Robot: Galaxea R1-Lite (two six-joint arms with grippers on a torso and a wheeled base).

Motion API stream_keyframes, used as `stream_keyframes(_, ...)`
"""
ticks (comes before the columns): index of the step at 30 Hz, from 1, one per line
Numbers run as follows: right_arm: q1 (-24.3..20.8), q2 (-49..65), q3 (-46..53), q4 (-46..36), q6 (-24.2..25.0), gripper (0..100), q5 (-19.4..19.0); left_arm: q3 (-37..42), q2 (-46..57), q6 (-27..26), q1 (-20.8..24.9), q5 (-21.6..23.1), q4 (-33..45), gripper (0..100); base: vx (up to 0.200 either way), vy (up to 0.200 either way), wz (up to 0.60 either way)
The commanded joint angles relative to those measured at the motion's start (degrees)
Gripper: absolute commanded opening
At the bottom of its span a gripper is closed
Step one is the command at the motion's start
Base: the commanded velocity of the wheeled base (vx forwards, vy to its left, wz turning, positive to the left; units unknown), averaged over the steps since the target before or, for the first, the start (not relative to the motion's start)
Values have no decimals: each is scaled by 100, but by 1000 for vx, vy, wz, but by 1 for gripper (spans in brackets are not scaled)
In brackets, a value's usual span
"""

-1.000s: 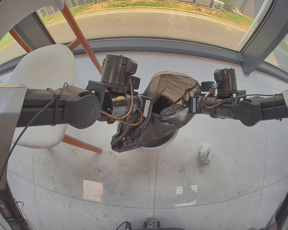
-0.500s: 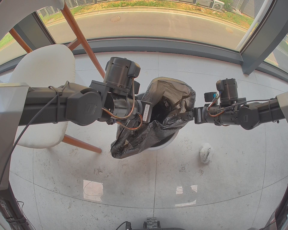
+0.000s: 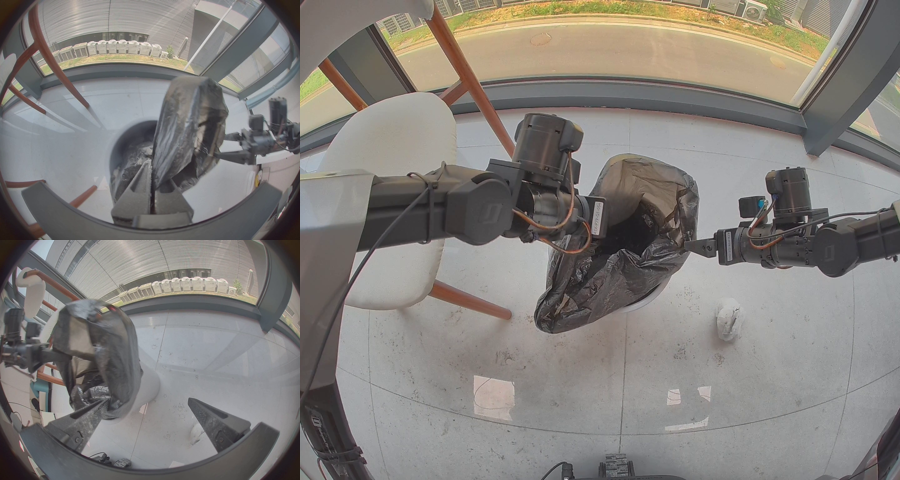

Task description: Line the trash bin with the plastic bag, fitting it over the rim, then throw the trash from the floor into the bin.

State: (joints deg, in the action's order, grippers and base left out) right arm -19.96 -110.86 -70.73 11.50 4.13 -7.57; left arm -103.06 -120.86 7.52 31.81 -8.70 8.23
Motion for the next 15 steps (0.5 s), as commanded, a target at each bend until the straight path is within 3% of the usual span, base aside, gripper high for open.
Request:
stream_keyframes(1,-465,759,604,11,79,100,1,-724,-527,-119,-298,-35,21,0,0,0,0)
stream_keyframes(4,-729,733,718,46,343,100,54,-935,-597,-137,-394,-35,38,0,0,0,0)
stream_keyframes(5,-843,715,692,46,474,100,71,-944,-588,-146,-412,-35,74,100,0,0,0)
stream_keyframes(10,-1300,355,420,11,1301,100,379,-979,-588,-471,-649,-52,91,100,0,0,0)
stream_keyframes(15,-1362,-58,147,37,1388,100,687,-786,-483,-743,-684,-52,118,100,0,0,0)
